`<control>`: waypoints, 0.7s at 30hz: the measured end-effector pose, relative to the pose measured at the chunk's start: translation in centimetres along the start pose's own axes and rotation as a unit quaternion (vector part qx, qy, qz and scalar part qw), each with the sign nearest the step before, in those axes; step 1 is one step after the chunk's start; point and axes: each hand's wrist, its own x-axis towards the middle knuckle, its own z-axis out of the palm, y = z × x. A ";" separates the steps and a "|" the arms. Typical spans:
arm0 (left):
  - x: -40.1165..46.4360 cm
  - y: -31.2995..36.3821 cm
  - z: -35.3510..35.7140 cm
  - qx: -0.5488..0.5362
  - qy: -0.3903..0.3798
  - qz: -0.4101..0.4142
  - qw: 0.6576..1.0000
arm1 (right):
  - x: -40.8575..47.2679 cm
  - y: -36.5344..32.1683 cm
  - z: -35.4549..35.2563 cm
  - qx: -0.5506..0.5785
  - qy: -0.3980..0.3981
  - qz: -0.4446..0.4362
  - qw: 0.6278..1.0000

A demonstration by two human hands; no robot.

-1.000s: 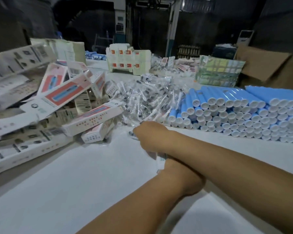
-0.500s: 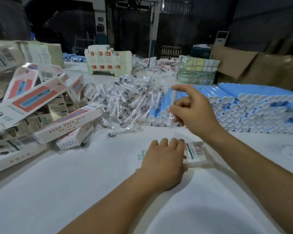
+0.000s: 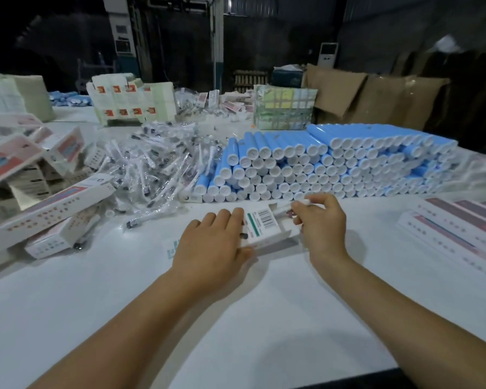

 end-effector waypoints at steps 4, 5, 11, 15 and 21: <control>0.2 0.3 0.0 0.003 -0.001 0.000 1.000 | -1.4 0.5 1.3 -0.079 -0.066 -0.030 0.994; 0.2 0.2 0.0 0.002 -0.001 -0.004 1.000 | -1.6 0.5 1.5 -0.097 -0.087 -0.025 0.991; 0.5 -0.7 -0.3 -0.019 0.010 -0.029 0.999 | -2.0 -0.2 -0.6 -0.035 -0.017 -0.105 0.994; 0.7 -1.2 -0.5 -0.019 0.017 -0.066 0.997 | -3.0 0.2 -0.1 -0.054 -0.061 -0.092 0.992; 0.8 -0.9 -0.4 -0.015 0.026 -0.078 0.997 | -3.7 0.4 0.6 -0.078 -0.098 -0.122 0.985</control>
